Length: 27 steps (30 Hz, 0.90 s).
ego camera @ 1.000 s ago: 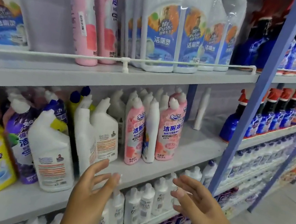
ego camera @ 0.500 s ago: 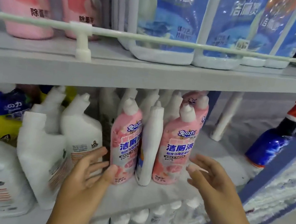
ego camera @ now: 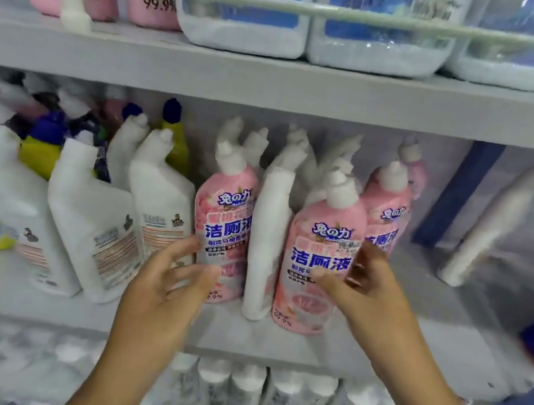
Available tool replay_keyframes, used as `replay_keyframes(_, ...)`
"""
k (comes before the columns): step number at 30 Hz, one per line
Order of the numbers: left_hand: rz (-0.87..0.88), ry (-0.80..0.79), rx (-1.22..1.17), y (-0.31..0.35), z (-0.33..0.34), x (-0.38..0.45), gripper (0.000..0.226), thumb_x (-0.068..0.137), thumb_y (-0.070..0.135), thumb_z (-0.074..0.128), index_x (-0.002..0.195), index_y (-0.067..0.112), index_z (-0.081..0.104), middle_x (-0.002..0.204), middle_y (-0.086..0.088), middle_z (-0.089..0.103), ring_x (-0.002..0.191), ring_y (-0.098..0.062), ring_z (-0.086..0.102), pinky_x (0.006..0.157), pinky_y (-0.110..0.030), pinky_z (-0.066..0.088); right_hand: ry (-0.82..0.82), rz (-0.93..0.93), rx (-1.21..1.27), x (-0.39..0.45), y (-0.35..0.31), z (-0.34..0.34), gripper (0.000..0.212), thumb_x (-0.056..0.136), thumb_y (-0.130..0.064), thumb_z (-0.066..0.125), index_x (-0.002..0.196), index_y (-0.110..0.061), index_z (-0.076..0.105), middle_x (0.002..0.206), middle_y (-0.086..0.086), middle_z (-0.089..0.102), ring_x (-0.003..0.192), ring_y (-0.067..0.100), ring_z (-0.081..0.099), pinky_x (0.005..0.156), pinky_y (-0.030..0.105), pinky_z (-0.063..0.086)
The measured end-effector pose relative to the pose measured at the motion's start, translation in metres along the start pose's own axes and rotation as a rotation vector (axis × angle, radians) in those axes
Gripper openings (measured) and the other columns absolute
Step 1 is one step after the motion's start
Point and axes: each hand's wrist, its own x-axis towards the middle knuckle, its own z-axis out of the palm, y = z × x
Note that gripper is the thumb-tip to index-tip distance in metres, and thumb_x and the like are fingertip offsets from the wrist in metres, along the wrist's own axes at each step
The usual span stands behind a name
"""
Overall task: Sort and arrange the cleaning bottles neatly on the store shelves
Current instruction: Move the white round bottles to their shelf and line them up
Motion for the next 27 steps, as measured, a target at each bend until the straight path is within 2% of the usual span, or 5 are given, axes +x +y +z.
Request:
replay_keyframes(5, -0.003, 0.066, -0.010, -0.002, 0.032, -0.014, 0.036, 0.089, 0.025, 0.074, 0.121, 0.038, 0.065, 0.109, 0.030, 0.071, 0.106, 0.004, 0.068, 0.082, -0.016, 0.055, -0.102, -0.016, -0.014, 0.010, 0.014, -0.002, 0.047, 0.082, -0.005, 0.080, 0.120, -0.026, 0.063, 0.110, -0.009, 0.077, 0.103, 0.009, 0.073, 0.091, 0.038, 0.059)
replay_keyframes(9, -0.003, 0.042, 0.032, -0.002, 0.052, -0.017, 0.039, 0.091, 0.022, 0.074, 0.127, 0.032, 0.065, 0.114, 0.021, 0.073, 0.110, -0.001, 0.068, 0.098, -0.039, 0.056, -0.046, -0.028, 0.010, 0.003, 0.014, -0.015, 0.043, 0.080, -0.001, 0.081, 0.108, -0.030, 0.067, 0.098, -0.018, 0.077, 0.090, -0.003, 0.072, 0.073, 0.015, 0.057)
replay_keyframes(16, 0.043, 0.003, 0.129, -0.002, 0.068, -0.011, 0.035, 0.090, 0.018, 0.076, 0.120, 0.034, 0.066, 0.103, 0.035, 0.070, 0.094, 0.014, 0.067, 0.072, 0.000, 0.048, 0.249, -0.052, 0.003, -0.010, 0.003, -0.106, 0.033, 0.082, -0.008, 0.080, 0.107, -0.028, 0.069, 0.099, -0.012, 0.078, 0.092, 0.005, 0.074, 0.076, 0.024, 0.056)
replay_keyframes(23, 0.081, 0.027, 0.255, -0.005, 0.070, -0.005, 0.029, 0.087, 0.032, 0.077, 0.113, 0.039, 0.066, 0.099, 0.026, 0.073, 0.088, 0.013, 0.067, 0.076, -0.015, 0.053, 0.481, 0.029, -0.012, 0.028, 0.047, -0.141, 0.039, 0.085, -0.007, 0.077, 0.119, -0.022, 0.065, 0.104, -0.005, 0.076, 0.094, 0.016, 0.073, 0.088, 0.043, 0.059)
replay_keyframes(27, 0.089, 0.023, 0.307, -0.004, 0.070, -0.003, 0.027, 0.086, 0.035, 0.078, 0.108, 0.041, 0.065, 0.092, 0.035, 0.070, 0.084, 0.017, 0.065, 0.070, -0.015, 0.048, 0.498, 0.009, -0.157, 0.051, 0.061, -0.142, 0.036, 0.086, -0.012, 0.078, 0.114, -0.029, 0.064, 0.105, -0.006, 0.075, 0.095, 0.020, 0.072, 0.086, 0.050, 0.060)
